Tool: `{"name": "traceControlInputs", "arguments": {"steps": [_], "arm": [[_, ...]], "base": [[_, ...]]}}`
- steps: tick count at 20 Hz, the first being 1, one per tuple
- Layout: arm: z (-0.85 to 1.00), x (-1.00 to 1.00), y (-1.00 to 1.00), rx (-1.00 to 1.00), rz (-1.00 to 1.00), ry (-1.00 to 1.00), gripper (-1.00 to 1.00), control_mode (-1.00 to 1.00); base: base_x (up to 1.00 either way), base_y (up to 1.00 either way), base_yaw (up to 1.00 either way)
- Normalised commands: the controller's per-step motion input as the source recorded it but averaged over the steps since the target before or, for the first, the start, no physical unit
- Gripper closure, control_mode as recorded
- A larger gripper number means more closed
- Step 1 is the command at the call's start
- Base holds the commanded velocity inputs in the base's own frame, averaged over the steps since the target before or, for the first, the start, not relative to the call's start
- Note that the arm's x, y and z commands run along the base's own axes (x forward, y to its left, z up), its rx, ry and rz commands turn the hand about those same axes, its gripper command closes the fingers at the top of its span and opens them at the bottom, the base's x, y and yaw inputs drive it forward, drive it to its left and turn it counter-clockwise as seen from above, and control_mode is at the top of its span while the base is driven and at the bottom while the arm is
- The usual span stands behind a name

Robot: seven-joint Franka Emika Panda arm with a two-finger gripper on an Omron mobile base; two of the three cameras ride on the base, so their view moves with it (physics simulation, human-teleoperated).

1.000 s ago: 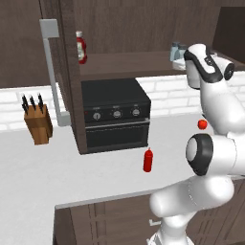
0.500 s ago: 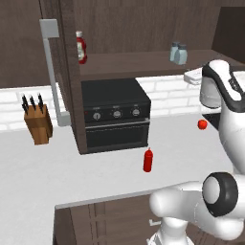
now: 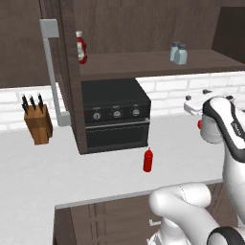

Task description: Put the shaker and condiment bottle from the counter next to their counterparts in the cabinet.

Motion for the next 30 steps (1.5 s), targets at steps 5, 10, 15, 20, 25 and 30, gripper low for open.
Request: {"name": "traceControlInputs", "arguments": {"steps": [5,10,15,20,25,30], "arm": [[-0.57,-0.52,0.08,-0.09,0.14,0.0,-1.0,-1.0],[-0.4,-0.45,0.19,-0.18,0.29,0.0,-1.0,-1.0],[-0.41,-0.38,0.23,-0.2,0.37,0.0,-1.0,-1.0],[-0.48,-0.21,0.3,-0.25,0.36,0.02,-1.0,-1.0],[-0.48,-0.19,0.41,-0.37,0.21,0.0,-1.0,-1.0],[-0.4,-0.22,0.47,-0.37,0.12,0.0,-1.0,-1.0]], "base": [[0.0,0.0,0.0],[0.0,0.0,0.0],[0.0,0.0,0.0],[0.0,0.0,0.0],[0.0,0.0,0.0],[0.0,0.0,0.0]]}}
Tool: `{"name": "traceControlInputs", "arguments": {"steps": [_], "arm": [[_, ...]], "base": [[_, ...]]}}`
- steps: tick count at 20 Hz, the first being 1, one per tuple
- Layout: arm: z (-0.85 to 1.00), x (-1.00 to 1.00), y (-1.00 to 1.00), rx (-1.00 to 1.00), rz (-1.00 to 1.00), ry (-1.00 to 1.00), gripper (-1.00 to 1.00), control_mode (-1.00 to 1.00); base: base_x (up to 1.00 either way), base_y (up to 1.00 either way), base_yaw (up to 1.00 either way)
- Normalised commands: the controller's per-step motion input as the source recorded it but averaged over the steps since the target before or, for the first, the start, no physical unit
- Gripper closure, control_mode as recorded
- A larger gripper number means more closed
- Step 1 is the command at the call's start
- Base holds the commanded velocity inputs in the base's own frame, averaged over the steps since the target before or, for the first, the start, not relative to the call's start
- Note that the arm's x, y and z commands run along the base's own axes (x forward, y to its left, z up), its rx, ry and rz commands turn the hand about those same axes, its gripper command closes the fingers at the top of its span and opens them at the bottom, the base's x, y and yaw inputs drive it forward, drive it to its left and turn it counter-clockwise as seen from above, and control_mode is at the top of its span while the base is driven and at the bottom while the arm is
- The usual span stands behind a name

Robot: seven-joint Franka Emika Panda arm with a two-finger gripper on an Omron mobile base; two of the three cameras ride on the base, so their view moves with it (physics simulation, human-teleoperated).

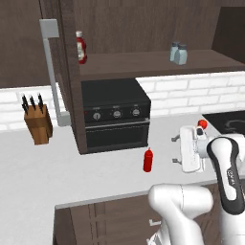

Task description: Put the shaker and condiment bottle from the counter next to their counterparts in the cabinet.

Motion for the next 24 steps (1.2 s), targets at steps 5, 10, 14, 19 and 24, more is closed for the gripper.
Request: {"name": "traceControlInputs", "arguments": {"steps": [5,10,14,19,24], "arm": [[-0.04,-0.01,0.25,-0.04,0.0,0.03,-1.0,-1.0],[-0.25,-0.01,0.1,0.03,0.0,0.08,-1.0,-1.0],[-0.38,0.0,0.0,0.1,0.0,0.11,-1.0,-1.0],[-0.24,0.0,0.0,0.15,0.0,0.16,-1.0,-1.0],[-0.14,0.04,0.12,0.07,0.0,0.16,-1.0,-1.0]], "base": [[0.0,0.0,0.0],[0.0,0.0,0.0],[0.0,0.0,0.0],[0.0,0.0,0.0],[0.0,0.0,0.0]]}}
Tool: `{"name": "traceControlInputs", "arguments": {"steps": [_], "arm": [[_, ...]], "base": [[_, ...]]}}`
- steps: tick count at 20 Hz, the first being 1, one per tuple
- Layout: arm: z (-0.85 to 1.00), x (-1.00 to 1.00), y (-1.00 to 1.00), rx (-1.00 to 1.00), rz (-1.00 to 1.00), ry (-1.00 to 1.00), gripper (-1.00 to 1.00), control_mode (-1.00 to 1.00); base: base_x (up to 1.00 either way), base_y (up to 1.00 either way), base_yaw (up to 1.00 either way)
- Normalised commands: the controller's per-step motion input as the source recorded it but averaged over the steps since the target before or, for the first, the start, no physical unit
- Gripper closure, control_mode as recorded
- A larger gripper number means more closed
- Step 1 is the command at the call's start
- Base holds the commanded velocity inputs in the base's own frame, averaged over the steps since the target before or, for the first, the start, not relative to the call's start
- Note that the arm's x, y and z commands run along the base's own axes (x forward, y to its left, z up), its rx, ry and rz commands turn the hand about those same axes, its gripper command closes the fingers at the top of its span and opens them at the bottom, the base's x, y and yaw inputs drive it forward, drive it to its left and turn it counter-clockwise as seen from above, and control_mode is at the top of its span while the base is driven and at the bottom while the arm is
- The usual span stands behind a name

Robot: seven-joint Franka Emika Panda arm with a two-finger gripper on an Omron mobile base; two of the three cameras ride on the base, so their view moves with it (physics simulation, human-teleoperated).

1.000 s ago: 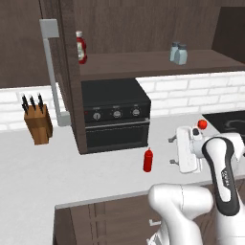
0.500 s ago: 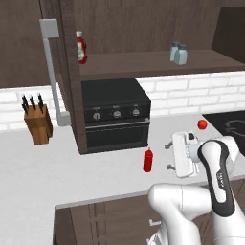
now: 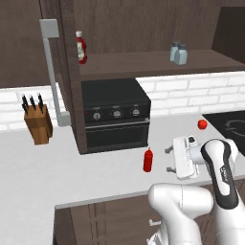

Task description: Put the shaker and condiment bottle from the counter next to their counterparts in the cabinet.

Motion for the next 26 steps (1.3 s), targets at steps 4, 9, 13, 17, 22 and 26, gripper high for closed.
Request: {"name": "traceControlInputs", "arguments": {"steps": [4,9,13,17,22,26], "arm": [[-0.18,0.19,0.13,0.01,-0.04,0.17,-1.0,-1.0],[-0.17,0.22,0.08,0.01,-0.07,0.16,-1.0,-1.0],[-0.08,0.04,0.08,0.03,-0.05,0.1,-1.0,-1.0],[-0.06,0.0,0.16,0.0,-0.02,0.04,-1.0,-1.0],[-0.07,0.04,0.12,0.0,-0.01,0.05,-1.0,-1.0],[-0.06,0.18,0.08,0.0,-0.02,0.06,-1.0,-1.0]], "base": [[0.0,0.0,0.0],[0.0,0.0,0.0],[0.0,0.0,0.0],[0.0,0.0,0.0],[0.0,0.0,0.0],[0.0,0.0,0.0]]}}
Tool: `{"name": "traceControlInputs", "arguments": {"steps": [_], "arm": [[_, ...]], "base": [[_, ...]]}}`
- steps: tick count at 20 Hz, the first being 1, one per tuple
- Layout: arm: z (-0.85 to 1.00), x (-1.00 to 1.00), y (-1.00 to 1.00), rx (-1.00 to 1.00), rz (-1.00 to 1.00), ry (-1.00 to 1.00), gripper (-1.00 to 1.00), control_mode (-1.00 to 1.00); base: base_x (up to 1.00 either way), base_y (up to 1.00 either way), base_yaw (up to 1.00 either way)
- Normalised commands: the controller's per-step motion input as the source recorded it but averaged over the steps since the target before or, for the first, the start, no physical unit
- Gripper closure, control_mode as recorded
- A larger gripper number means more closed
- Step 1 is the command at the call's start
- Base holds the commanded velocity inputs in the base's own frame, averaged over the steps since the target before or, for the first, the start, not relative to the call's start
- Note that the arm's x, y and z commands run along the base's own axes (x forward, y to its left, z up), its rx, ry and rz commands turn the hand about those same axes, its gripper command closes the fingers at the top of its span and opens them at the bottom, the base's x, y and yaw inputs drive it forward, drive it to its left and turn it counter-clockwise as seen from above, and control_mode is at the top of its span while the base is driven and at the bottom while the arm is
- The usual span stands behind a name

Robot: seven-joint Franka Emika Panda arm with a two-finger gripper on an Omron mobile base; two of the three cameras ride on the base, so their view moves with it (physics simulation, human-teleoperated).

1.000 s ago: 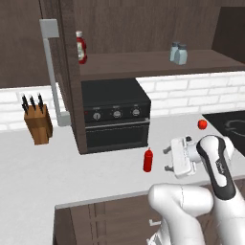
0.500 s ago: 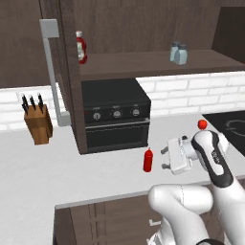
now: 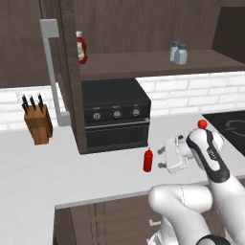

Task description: Put the shaker and condiment bottle from the counter next to their counterparts in the cabinet.

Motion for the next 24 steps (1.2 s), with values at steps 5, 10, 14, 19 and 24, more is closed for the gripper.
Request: {"name": "traceControlInputs", "arguments": {"steps": [5,10,14,19,24], "arm": [[-0.05,0.22,0.0,0.03,-0.02,0.07,-1.0,-1.0],[-0.06,0.17,0.0,0.03,-0.02,0.07,-1.0,-1.0],[-0.09,0.1,0.0,0.01,-0.01,0.05,-1.0,-1.0],[-0.11,0.13,0.0,0.02,-0.01,0.06,-1.0,-1.0],[-0.09,0.18,0.0,0.03,-0.01,0.06,-1.0,-1.0]], "base": [[0.0,0.0,0.0],[0.0,0.0,0.0],[0.0,0.0,0.0],[0.0,0.0,0.0],[0.0,0.0,0.0]]}}
